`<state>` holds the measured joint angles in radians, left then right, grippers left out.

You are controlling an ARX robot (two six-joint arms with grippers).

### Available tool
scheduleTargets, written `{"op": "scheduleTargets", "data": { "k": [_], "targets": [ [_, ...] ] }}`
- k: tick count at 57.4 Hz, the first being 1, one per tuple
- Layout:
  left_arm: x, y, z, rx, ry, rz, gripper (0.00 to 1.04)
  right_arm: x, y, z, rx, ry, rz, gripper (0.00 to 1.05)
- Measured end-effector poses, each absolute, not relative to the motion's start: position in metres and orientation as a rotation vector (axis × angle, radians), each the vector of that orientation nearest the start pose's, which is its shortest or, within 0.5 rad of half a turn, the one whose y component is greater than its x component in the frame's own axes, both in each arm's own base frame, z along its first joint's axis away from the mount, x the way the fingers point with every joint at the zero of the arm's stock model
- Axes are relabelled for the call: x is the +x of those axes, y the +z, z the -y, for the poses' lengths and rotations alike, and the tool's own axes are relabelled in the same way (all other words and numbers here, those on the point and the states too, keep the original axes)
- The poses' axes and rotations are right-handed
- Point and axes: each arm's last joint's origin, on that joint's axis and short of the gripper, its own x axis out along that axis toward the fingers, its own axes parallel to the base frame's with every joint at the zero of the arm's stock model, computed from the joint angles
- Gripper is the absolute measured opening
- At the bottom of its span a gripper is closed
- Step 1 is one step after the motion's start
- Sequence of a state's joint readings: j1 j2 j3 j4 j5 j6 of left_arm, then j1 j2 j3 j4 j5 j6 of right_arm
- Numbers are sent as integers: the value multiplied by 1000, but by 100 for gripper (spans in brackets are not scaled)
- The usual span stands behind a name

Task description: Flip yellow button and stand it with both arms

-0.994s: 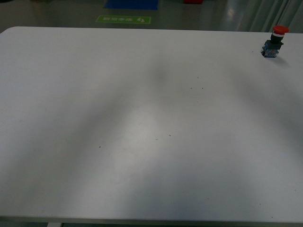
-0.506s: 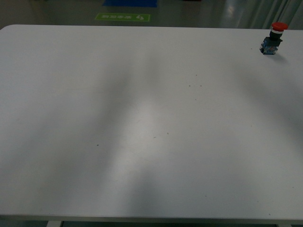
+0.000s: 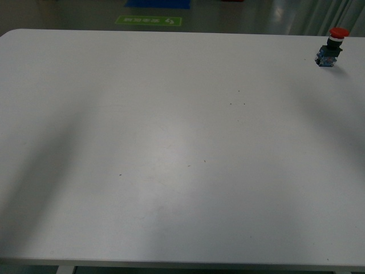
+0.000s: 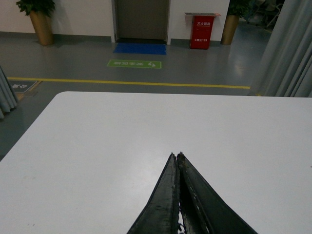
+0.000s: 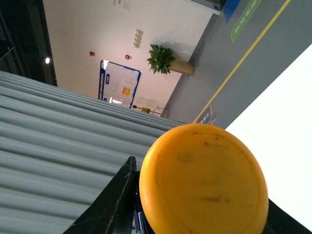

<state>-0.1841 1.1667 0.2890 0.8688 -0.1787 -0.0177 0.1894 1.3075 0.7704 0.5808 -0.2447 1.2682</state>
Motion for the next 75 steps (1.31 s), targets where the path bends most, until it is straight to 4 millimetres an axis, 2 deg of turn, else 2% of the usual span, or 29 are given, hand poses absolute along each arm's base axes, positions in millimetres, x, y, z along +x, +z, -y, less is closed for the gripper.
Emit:
{"op": "scheduleTargets", "data": {
  "k": [17,27,41,75],
  "targets": [
    [176,181,16,-8,-6,-10,4,278,279,-45,1239,373,-227,40],
    [161,176,7,-8,-26,-11,4,278,277,-40,1235,378,-223,40],
    [146,166,0,-8,-1,-4,4,278,276,-36,1232,374,-216,40],
    [123,175,0,-8,-2,26,4,277,270,-34,1217,369,-221,40]
  ]
}}
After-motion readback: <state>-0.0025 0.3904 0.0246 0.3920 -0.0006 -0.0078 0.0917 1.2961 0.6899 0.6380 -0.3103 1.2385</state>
